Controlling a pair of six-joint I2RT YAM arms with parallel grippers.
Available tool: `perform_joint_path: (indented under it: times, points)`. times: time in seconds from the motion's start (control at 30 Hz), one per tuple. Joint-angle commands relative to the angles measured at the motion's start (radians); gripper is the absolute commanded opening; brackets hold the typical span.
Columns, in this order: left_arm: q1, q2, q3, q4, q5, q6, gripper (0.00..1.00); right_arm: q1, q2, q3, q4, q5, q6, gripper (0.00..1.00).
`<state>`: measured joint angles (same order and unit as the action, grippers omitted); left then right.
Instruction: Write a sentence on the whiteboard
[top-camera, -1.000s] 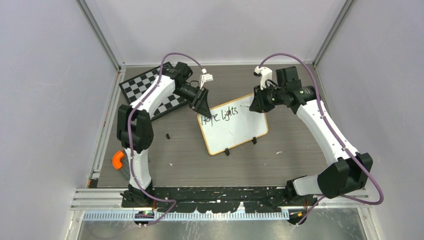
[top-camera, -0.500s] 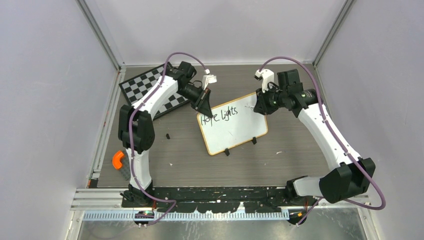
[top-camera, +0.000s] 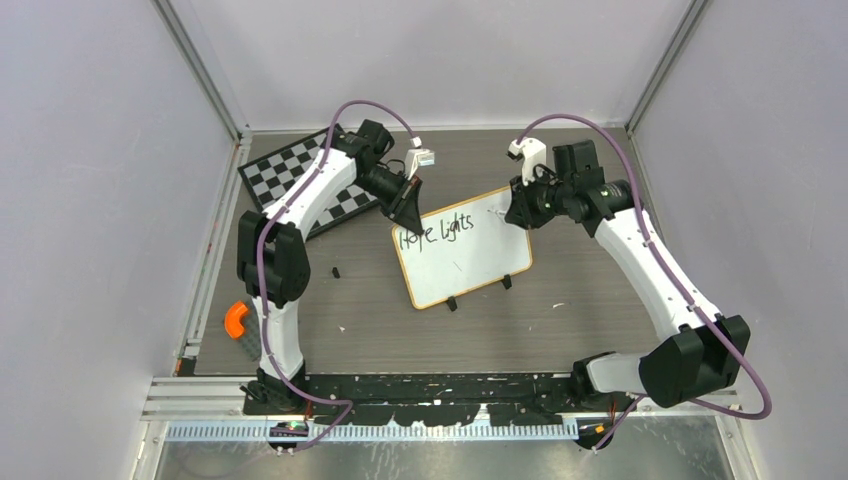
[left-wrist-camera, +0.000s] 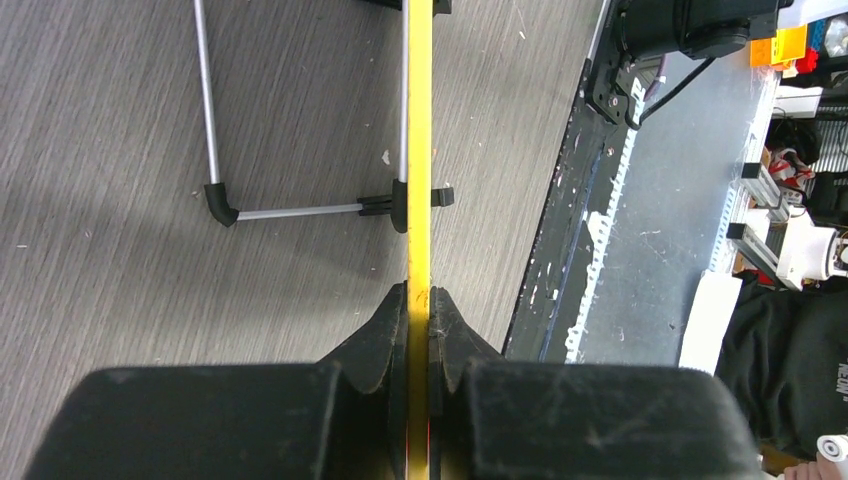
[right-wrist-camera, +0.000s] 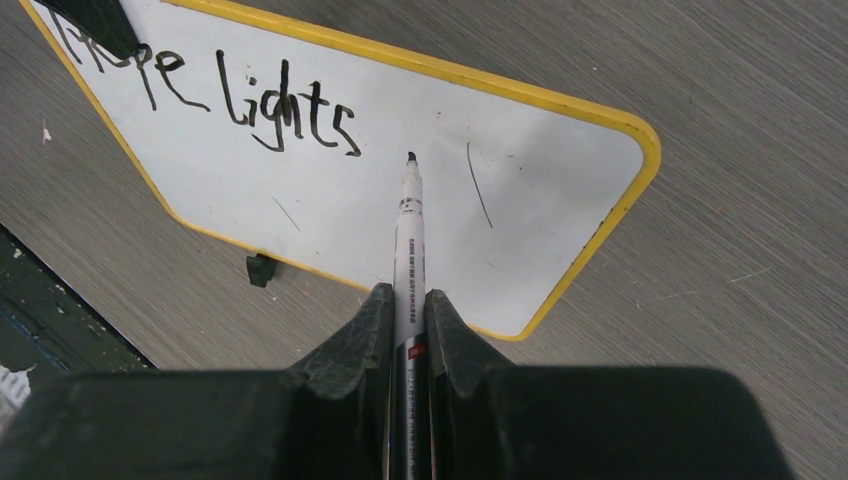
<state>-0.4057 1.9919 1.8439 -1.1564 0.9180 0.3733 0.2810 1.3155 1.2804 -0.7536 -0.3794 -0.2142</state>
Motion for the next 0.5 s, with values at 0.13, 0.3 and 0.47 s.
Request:
perform_joint_path:
  times: [0.13, 0.3, 0.47]
  points:
    - [-0.005, 0.008, 0.04, -0.026, -0.007, 0.017, 0.0, 0.037, 0.0, -0.011, 0.075, 0.016, 0.001, 0.0]
    - [-0.005, 0.011, 0.042, -0.023, -0.007, 0.015, 0.0, 0.059, 0.009, -0.012, 0.078, 0.041, -0.001, 0.0]
    - [-0.005, 0.011, 0.041, -0.025, -0.008, 0.014, 0.0, 0.072, 0.019, -0.014, 0.083, 0.054, -0.005, 0.0]
